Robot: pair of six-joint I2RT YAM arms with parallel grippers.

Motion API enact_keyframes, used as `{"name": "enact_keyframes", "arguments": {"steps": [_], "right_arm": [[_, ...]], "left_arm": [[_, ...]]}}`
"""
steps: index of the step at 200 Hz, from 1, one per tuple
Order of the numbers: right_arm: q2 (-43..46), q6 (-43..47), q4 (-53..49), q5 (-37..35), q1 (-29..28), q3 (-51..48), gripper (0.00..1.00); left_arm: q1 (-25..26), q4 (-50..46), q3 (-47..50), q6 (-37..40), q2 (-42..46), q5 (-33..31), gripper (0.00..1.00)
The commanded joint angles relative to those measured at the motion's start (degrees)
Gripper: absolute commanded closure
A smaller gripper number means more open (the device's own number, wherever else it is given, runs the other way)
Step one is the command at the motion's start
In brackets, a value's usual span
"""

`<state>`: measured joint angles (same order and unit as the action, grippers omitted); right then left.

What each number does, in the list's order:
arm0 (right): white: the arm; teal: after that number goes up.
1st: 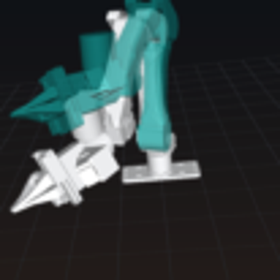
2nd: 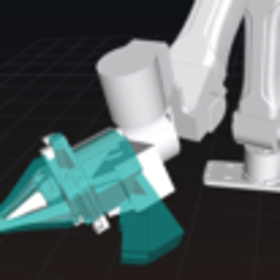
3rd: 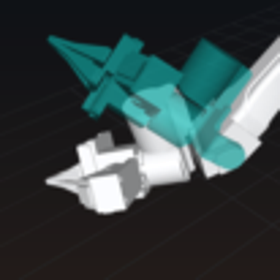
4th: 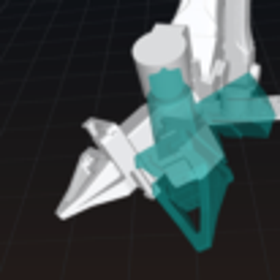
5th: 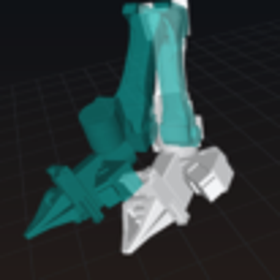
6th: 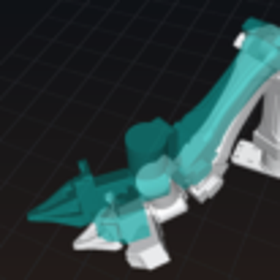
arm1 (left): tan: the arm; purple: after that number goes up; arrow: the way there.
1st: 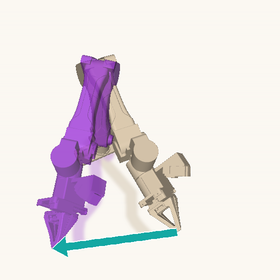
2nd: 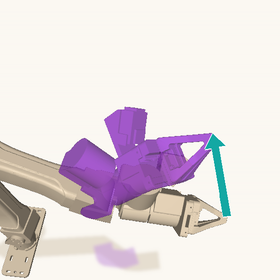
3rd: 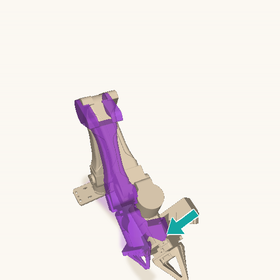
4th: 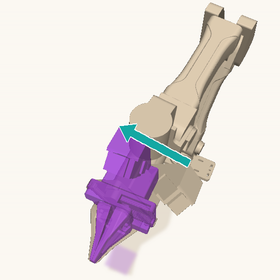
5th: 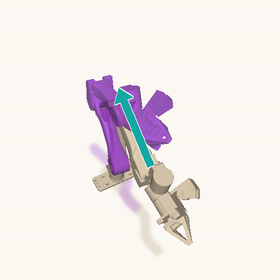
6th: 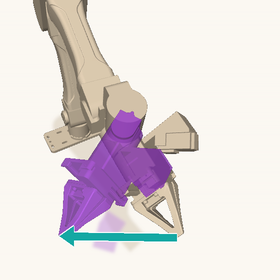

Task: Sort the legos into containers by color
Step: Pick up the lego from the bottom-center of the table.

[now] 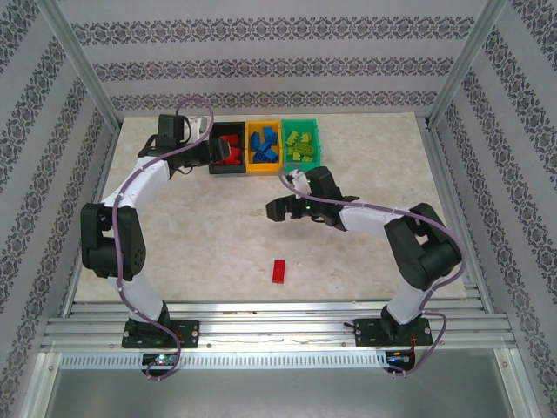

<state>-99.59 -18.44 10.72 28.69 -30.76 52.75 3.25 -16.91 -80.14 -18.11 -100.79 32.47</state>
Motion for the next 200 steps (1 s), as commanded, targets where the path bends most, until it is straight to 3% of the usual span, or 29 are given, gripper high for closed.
{"name": "enact_keyframes", "arguments": {"steps": [1, 46, 65, 83, 95, 139, 200], "right_arm": [[-1.0, 4.7, -6.1, 5.4, -2.4, 2.8, 0.02], [1.8, 5.9, -16.3, 0.1, -7.6, 2.9, 0.02], [5.0, 6.6, -23.4, -9.1, -11.9, 1.8, 0.02], [7.2, 6.4, -31.1, -22.2, -16.8, 1.3, 0.02], [8.8, 4.2, -33.2, -26.2, -18.5, -0.4, 0.02], [13.0, -5.5, -31.7, -25.7, -22.3, -6.5, 0.07], [3.0, -11.7, -30.7, -26.7, -30.6, -0.1, 0.13]], "left_arm": [[-0.3, -2.7, -2.4, 2.1, -0.9, -0.6, 0.29], [-0.3, -2.3, -2.0, 1.7, -1.2, -0.9, 0.29], [-0.4, -2.6, -2.4, 1.7, -1.9, -0.5, 0.29], [-0.3, -2.7, -2.5, 1.7, -1.7, -0.5, 0.29], [-0.3, -2.5, -2.3, 1.6, -1.4, -0.4, 0.29], [-0.4, -1.8, -2.0, 1.2, -0.4, 0.1, 0.29], [-0.3, -0.8, -1.7, 0.4, 0.9, 0.9, 0.29]]}}
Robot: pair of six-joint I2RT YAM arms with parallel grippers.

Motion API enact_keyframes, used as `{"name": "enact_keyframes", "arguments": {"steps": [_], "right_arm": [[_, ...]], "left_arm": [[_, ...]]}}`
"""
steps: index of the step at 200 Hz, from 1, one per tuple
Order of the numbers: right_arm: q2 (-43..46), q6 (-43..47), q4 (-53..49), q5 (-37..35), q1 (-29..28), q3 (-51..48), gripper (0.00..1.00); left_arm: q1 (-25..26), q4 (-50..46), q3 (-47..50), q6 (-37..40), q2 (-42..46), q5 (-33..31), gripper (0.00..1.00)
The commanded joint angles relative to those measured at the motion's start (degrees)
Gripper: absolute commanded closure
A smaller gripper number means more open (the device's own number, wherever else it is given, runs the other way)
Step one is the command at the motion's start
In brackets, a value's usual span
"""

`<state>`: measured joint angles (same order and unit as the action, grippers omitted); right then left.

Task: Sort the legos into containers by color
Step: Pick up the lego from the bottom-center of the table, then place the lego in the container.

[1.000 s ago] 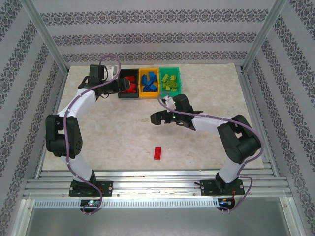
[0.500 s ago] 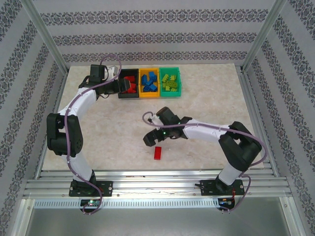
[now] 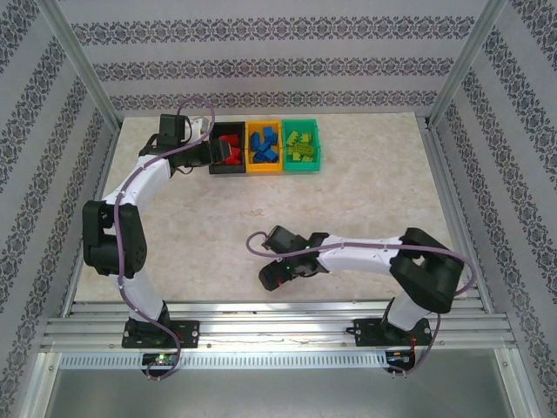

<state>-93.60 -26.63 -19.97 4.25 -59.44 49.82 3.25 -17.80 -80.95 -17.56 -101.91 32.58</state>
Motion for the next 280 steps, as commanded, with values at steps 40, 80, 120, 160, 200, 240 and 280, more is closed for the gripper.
{"name": "enact_keyframes", "arguments": {"steps": [40, 80, 120, 160, 200, 240, 280], "right_arm": [[-6.6, -2.9, -0.5, -5.1, -2.5, 4.5, 0.3], [-8.7, 1.3, -1.4, -7.8, -1.5, 6.4, 0.48], [-7.2, 4.3, 1.2, -5.2, 2.0, 6.3, 0.73], [-6.5, 7.3, 3.6, -2.4, 5.5, 7.9, 0.83], [-7.6, 11.6, 5.5, 1.9, 10.4, 12.3, 0.89], [-9.9, 11.7, 10.2, 10.7, 16.5, 16.1, 1.0], [-11.0, 9.6, 14.7, 10.7, 17.3, 16.9, 1.0]], "left_arm": [[-0.4, 0.1, -0.9, 0.0, 2.8, 0.9, 0.29], [-0.4, 0.1, -0.7, -0.1, 3.1, 1.1, 0.29], [-0.3, 0.1, -0.7, 0.2, 3.5, 0.8, 0.29], [-0.4, -0.3, -0.8, 0.8, 3.6, 0.6, 0.29], [-0.3, -0.6, -1.1, 1.1, 3.5, 0.5, 0.29], [-0.4, -0.8, -1.1, 1.4, 3.3, 0.0, 0.29], [-0.4, -2.5, -1.8, 3.1, 3.2, -1.5, 0.29]]}}
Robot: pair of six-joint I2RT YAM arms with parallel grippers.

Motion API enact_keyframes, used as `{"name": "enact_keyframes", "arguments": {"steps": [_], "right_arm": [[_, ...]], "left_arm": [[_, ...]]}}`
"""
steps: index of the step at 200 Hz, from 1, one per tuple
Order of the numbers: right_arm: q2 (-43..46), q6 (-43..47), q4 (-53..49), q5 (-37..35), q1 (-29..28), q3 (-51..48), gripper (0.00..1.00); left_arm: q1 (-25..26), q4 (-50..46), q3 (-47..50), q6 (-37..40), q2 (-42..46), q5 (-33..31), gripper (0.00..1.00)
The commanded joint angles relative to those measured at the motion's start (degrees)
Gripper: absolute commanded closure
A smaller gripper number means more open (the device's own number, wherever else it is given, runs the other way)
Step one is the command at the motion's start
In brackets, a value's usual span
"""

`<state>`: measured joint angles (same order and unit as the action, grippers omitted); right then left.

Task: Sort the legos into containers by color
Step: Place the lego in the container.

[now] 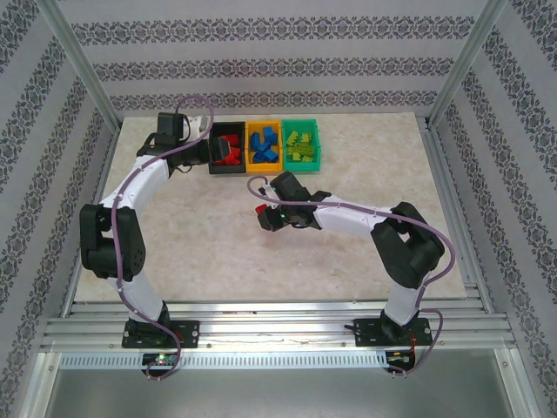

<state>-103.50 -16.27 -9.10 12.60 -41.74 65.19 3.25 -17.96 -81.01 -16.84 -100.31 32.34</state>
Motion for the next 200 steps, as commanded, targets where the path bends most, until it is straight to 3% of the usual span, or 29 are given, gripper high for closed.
{"name": "enact_keyframes", "arguments": {"steps": [1, 112, 200], "right_arm": [[-1.0, -0.8, 3.8, 2.4, -0.4, 1.6, 1.0], [-7.2, -4.0, 1.7, 1.4, 2.1, 19.4, 1.0], [-22.3, -5.1, -9.4, 2.9, 4.2, 45.7, 1.0]], "left_arm": [[-0.3, -2.3, -1.8, 2.4, 1.6, -1.4, 0.29], [-0.5, -4.1, -2.4, 0.9, 2.6, -4.3, 0.28], [-1.6, -5.6, -3.5, 0.5, 3.8, -4.9, 0.28]]}}
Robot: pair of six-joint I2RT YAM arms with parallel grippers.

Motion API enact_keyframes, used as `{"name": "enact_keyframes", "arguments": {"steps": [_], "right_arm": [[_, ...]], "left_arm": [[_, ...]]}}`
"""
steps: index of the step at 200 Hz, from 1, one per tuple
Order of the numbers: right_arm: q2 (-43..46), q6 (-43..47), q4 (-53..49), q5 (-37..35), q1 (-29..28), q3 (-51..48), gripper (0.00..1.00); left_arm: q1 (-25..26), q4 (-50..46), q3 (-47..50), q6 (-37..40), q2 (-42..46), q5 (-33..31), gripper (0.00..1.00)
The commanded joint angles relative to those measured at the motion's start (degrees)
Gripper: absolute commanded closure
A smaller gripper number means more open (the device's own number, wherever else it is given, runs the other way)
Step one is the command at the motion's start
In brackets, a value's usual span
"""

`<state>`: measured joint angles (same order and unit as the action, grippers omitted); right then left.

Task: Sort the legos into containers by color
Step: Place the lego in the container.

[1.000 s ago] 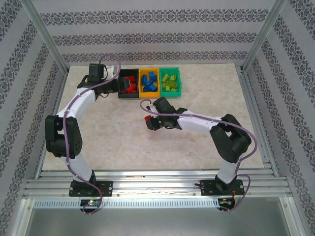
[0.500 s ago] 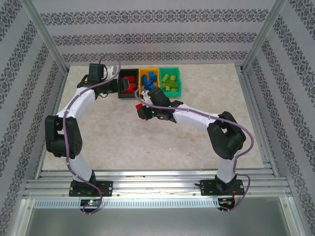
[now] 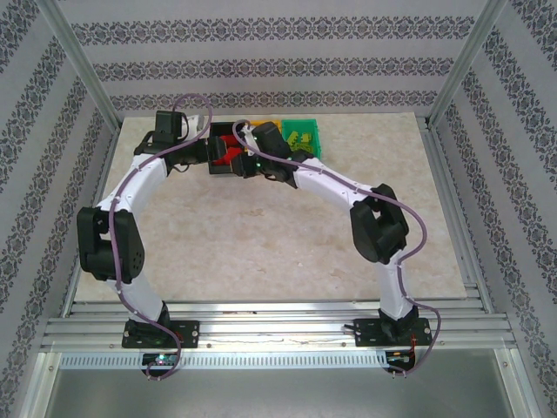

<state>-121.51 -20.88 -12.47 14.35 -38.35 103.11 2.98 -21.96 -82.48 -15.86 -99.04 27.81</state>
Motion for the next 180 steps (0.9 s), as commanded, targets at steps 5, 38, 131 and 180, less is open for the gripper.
{"name": "enact_keyframes", "arguments": {"steps": [5, 38, 131, 180], "right_arm": [[-5.2, -0.6, -6.5, 1.4, 1.1, 9.1, 1.0], [-11.7, -1.3, -7.8, 0.8, 1.8, 18.7, 1.0], [-33.4, -5.8, -6.3, -5.0, 4.5, 51.2, 0.89], [-33.0, -6.2, -6.6, -3.5, 6.0, 50.1, 0.49]], "left_arm": [[-1.4, -1.4, -2.0, -0.7, 2.7, -0.2, 0.28], [-1.9, -0.5, -1.6, -1.7, 3.2, 0.9, 0.28], [-3.6, 1.2, -0.5, -3.0, 4.2, 1.7, 0.28], [-4.2, 2.3, -0.1, -4.1, 4.4, 2.8, 0.28]]}}
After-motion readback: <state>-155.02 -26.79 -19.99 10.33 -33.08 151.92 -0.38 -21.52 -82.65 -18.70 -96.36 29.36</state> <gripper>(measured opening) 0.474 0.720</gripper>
